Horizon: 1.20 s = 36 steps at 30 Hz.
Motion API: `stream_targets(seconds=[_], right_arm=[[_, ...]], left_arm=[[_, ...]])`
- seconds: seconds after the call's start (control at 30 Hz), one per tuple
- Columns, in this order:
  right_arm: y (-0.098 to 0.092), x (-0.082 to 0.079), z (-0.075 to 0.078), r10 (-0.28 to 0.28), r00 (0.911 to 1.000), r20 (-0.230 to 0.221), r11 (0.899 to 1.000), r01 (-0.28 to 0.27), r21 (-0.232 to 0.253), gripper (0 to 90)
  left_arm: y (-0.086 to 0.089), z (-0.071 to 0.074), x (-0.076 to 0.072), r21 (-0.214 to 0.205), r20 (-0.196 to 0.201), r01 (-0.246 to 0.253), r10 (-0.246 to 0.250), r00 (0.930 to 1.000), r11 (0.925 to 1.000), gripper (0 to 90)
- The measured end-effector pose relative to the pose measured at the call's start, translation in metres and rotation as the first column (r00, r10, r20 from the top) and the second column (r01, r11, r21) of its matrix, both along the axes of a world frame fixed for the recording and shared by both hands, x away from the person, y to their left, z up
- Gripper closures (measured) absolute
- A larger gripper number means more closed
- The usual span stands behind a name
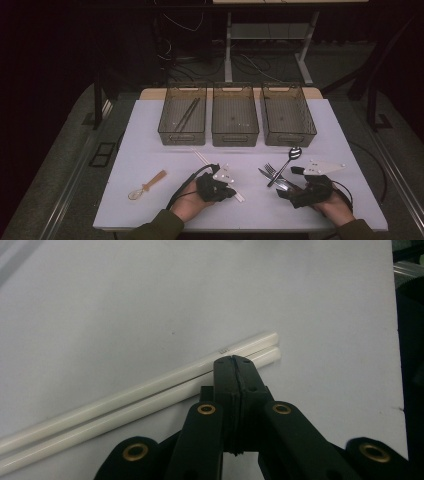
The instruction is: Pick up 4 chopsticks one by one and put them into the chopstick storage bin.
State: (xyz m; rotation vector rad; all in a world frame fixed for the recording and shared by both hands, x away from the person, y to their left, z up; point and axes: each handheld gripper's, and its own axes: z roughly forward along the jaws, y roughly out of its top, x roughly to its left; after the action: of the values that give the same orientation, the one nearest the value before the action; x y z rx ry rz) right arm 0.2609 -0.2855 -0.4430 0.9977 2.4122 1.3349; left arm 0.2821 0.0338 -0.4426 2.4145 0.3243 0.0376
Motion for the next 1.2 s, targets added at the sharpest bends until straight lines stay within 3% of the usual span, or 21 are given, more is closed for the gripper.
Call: stream_targets(seconds=[0.2,0.23,0.3,0.4,0.47,0.5,0.57,0.67,0.73,0.77,0.97,1.0,1.07,1.2], right_arm=[[0.000,0.000,0.000,0.000,1.0000,0.000,1.000,0.000,0.000,1.5],[0.000,0.000,0.000,0.000,1.0000,0.000,1.000,0.000,-0.001,1.4],[0.000,0.000,0.000,0.000,1.0000,0.000,1.000,0.000,0.000,1.4],[0.000,0.000,0.000,0.001,1.0000,0.000,1.000,-0.001,-0.001,1.4],[0.000,0.000,0.000,0.000,1.0000,0.001,1.000,0.000,0.001,1.5],[0.000,0.000,0.000,0.000,1.0000,0.001,1.000,0.000,0.001,1.5],[0.000,0.000,0.000,0.000,1.0000,0.001,1.000,0.000,0.002,1.4],[0.000,0.000,0.000,0.001,1.0000,0.002,1.000,-0.001,0.001,1.5],[0.000,0.000,0.000,0.000,1.0000,0.002,1.000,0.000,0.001,1.4],[0.000,0.000,0.000,0.000,1.0000,0.002,1.000,0.000,0.002,1.4],[0.000,0.000,0.000,0.001,1.0000,0.003,1.000,-0.001,0.002,1.5],[0.000,0.000,0.001,0.001,1.0000,0.003,1.000,-0.001,0.003,1.5],[0.000,0.000,0.001,0.002,1.0000,0.002,1.000,-0.002,0.002,1.5],[0.000,-0.001,0.000,0.002,1.0000,0.002,1.000,-0.002,0.003,1.4]], left_arm=[[-0.007,-0.001,0.003,-0.022,-0.008,-0.010,0.010,0.9999,0.9997,89.2],[-0.008,-0.001,0.005,-0.006,-0.003,0.005,-0.005,1.0000,1.0000,89.2],[-0.011,-0.002,0.006,-0.022,0.002,-0.001,0.001,1.0000,0.9998,89.2],[-0.013,-0.001,0.009,-0.002,0.016,0.024,-0.024,0.9996,0.9997,89.2],[-0.016,-0.002,0.009,-0.029,0.008,0.004,-0.003,1.0000,0.9996,89.2],[-0.016,-0.002,0.010,-0.011,0.012,0.019,-0.019,0.9997,0.9998,89.2],[-0.019,-0.003,0.010,-0.032,0.008,0.002,-0.002,1.0000,0.9995,89.2],[-0.021,-0.002,0.013,-0.010,0.020,0.026,-0.026,0.9995,0.9996,89.2],[-0.024,-0.003,0.013,-0.037,0.011,0.002,-0.001,0.9999,0.9993,89.2],[-0.024,-0.002,0.014,-0.014,0.021,0.023,-0.023,0.9995,0.9996,89.2],[-0.022,0.001,0.015,-0.019,0.024,0.021,-0.021,0.9995,0.9996,89.2],[-0.021,0.001,0.015,-0.045,0.018,-0.002,0.003,0.9998,0.9990,89.2],[-0.014,0.006,0.017,-0.057,0.007,-0.034,0.035,0.9994,0.9978,89.2],[0.008,0.018,0.030,-0.061,0.042,-0.122,0.125,0.9913,0.9907,89.2]])
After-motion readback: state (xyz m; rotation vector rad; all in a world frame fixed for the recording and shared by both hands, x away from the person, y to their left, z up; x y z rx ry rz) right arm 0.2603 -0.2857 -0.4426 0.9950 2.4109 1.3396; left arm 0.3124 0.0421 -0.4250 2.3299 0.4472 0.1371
